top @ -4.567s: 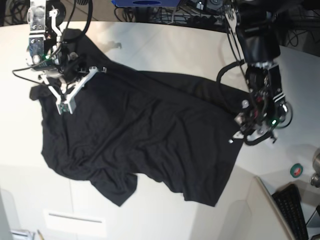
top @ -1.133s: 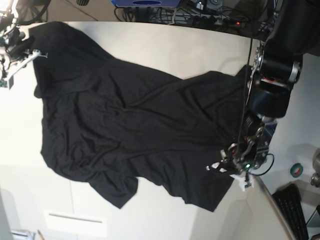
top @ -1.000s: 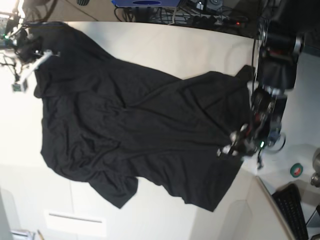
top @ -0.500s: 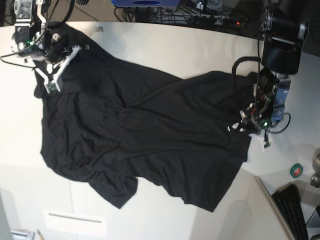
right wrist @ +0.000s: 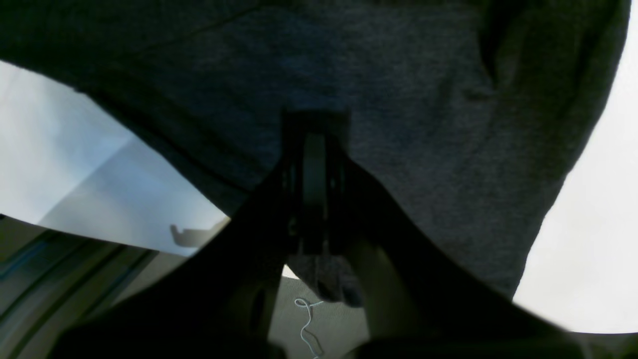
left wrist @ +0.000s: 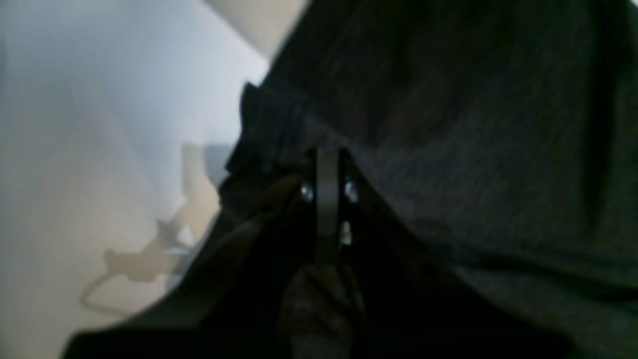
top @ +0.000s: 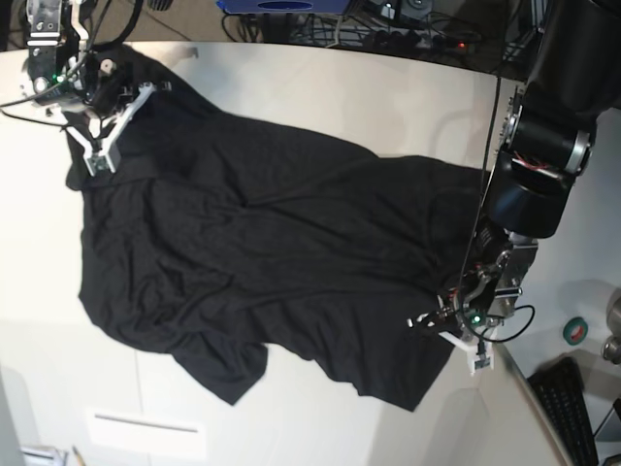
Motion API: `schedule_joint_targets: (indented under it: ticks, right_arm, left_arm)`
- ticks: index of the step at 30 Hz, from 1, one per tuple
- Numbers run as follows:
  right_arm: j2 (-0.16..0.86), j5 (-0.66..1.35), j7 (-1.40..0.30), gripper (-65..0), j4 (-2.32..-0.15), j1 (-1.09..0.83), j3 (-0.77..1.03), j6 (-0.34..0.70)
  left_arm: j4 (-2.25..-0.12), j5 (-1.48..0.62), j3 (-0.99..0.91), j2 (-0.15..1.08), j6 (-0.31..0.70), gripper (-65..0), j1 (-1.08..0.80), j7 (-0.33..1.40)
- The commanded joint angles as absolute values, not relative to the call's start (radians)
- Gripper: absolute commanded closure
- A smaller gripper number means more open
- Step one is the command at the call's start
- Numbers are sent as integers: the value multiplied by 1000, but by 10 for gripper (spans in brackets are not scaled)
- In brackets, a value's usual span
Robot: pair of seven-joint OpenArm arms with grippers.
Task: Layout the t-shirt on the table in an organized manner, then fold the t-shirt properly
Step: 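Regrasp the shirt edge with the left gripper and tug it outward, then grasp the shirt's hem corners with both grippers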
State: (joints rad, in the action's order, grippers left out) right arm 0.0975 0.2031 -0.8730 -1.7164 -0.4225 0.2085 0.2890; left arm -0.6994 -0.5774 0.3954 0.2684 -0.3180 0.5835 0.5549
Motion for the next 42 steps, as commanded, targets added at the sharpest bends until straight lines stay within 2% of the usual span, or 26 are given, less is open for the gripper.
schedule_joint_targets:
  ticks: [1,6,9,11,12,15,16,17,20,22,24,35,38,42]
  right_arm:
    - [107,205,-846,0,-1747,-420,252,294]
    - [35,206,-733,0,-1781,-412,467,297]
    - [28,206,-720,0,-1774,-383,561,311]
    - [25,206,-720,0,-1765,-372,604,377]
    - [24,208,-719,-45,-1758,-361,628,423]
    - [24,255,-719,-272,-1698,-328,717,550]
    - [24,275,-720,-329,-1673,-317,748,584]
    - [24,292,-720,-356,-1653,-312,773,610]
    - [30,323,-720,-341,-1612,-309,808,661]
    - [31,325,-720,-333,-1607,-309,808,673]
    - [31,325,-720,-335,-1609,-312,805,673]
    - [30,326,-719,-335,-1609,-318,814,679]
    - [30,326,-719,-335,-1609,-315,854,679]
    - [41,326,-717,-338,-1604,-314,878,679]
  left_arm:
    - [-753,-575,374,297,-325,0,576,570]
    - [-1058,-576,51,381,-306,0,321,644]
    - [-1268,-576,-185,389,-139,0,101,642]
    - [-1362,-576,-323,383,-22,0,-22,641]
    - [-1402,-576,-378,371,31,0,-79,639]
    - [-1484,-576,-507,306,159,0,-186,639]
    - [-1500,-576,-542,286,191,-48,-211,639]
    - [-1509,-576,-579,266,222,-135,-228,639]
    - [-1509,-576,-674,208,280,-403,-246,644]
    - [-1486,-576,-708,180,298,-550,-246,644]
    - [-1434,-576,-713,176,320,-620,-239,642]
    - [-1150,-568,-708,177,337,-622,-88,639]
    - [-1109,-568,-641,177,337,-620,-64,639]
    - [-1089,-570,-581,174,337,-508,-51,638]
